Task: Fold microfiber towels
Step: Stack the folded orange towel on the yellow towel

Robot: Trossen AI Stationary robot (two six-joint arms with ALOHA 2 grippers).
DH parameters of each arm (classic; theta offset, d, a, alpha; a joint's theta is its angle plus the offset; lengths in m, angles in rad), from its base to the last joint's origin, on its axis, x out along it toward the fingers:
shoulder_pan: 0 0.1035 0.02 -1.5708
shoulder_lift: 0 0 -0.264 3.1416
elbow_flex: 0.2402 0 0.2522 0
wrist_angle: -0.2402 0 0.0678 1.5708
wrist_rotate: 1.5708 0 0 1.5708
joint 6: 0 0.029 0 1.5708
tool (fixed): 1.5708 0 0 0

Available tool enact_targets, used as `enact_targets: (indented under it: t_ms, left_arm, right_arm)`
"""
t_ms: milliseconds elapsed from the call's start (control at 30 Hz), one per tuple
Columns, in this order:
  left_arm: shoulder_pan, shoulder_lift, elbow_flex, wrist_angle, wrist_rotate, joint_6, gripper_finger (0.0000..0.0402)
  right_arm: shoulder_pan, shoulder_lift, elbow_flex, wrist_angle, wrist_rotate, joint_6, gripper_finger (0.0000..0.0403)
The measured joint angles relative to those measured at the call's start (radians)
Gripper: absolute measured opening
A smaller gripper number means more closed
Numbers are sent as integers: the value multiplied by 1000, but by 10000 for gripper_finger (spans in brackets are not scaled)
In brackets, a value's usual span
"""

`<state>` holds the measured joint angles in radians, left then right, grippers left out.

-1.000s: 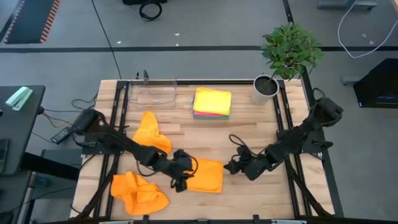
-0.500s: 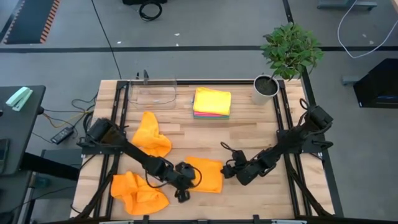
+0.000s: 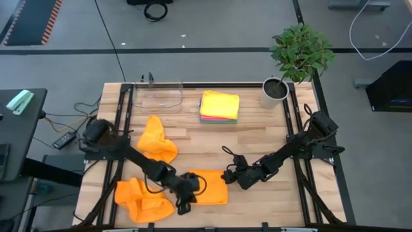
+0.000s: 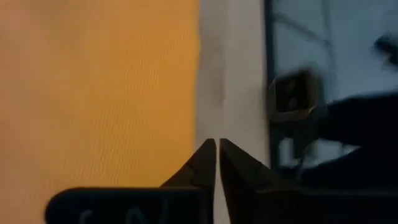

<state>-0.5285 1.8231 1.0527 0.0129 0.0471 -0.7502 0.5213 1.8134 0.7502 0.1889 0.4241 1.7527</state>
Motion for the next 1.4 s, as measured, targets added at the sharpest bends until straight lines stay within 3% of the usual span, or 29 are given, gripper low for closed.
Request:
enact_targets:
  t_ms: [133, 267, 367, 500, 600, 733, 967, 1233, 1400]
  left_arm:
    - [16, -105, 1, -106, -109, -119, 59]
    - [-19, -189, -2, -378, -327, -439, 89]
    - [-41, -222, -47, -434, -342, -601, 112]
    - [-75, -221, -203, -186, -340, -788, 140]
    - [-88, -216, -337, 95, -381, -891, 166]
    - [-82, -218, -437, 260, -451, -922, 212]
    - [-79, -184, -417, 170, -446, -920, 267]
    - [-44, -30, -293, 175, -461, -861, 264]
    - [-18, 4, -258, 166, -429, -852, 250]
  right_arm:
    - [4, -1, 11, -17, -8, -21, 233]
    - [18, -8, 12, -37, -6, -25, 233]
    - [24, -9, 12, -43, 1, -24, 233]
    - [24, -10, 12, -47, 0, -29, 233]
    - [24, -10, 12, -51, -1, -40, 233]
    - [24, -10, 11, -51, -1, -50, 233]
    - [24, -10, 11, -58, -6, -52, 233]
    - [22, -11, 10, -47, -11, -55, 233]
    - [16, -11, 9, -39, -10, -63, 224]
